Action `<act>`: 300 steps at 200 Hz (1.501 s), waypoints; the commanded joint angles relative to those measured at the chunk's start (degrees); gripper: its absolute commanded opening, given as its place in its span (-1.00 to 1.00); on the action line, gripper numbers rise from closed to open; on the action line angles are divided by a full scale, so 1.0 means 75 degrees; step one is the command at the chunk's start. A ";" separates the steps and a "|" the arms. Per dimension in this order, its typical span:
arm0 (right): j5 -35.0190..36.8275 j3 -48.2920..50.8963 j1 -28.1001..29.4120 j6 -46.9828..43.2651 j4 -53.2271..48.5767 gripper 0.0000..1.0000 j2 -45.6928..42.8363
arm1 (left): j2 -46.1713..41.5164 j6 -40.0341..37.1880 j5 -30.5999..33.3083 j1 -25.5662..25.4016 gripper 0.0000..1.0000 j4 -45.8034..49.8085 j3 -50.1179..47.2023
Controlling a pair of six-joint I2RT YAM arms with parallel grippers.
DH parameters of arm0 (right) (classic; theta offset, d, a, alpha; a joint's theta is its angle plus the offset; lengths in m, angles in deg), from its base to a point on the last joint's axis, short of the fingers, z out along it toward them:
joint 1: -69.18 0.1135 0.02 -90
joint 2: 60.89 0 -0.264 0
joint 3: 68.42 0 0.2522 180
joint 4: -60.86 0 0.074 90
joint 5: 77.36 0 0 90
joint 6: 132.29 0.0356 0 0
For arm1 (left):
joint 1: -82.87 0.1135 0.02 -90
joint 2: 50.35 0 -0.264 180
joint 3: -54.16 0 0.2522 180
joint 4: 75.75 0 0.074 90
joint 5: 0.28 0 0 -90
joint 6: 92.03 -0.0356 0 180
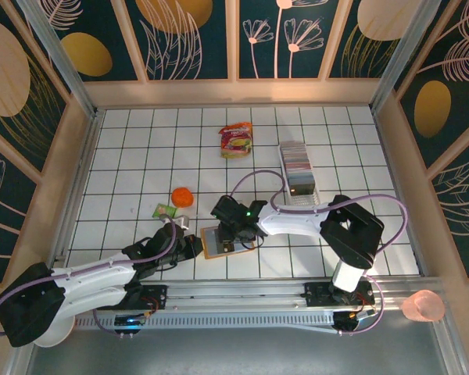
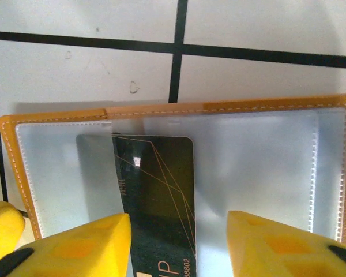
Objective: Put the credit cards into the card holder
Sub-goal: Insert the credit card into the card slot.
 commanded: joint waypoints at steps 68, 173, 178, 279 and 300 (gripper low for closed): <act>-0.0035 0.0080 0.0128 -0.0008 0.0107 -0.30 0.0043 | 0.0103 -0.0091 0.0017 -0.0018 -1.00 -0.0089 0.0054; 0.0188 0.0363 0.0218 0.0143 0.0188 -0.25 -0.0037 | 0.0283 -0.0074 -0.0051 -0.0019 -1.00 -0.0236 0.0010; 0.0171 0.0377 0.0222 0.0141 0.0226 -0.25 -0.0043 | 0.0278 -0.0063 -0.0060 -0.0019 -1.00 -0.0222 0.0020; -0.0449 0.0290 0.0520 0.0254 0.1466 -0.27 0.0272 | 0.0327 -0.0037 -0.0051 -0.0019 -1.00 -0.0248 -0.0024; -0.0584 0.0271 0.0618 0.0260 0.1804 -0.27 0.0332 | 0.0341 -0.0037 -0.0028 -0.0019 -1.00 -0.0242 -0.0026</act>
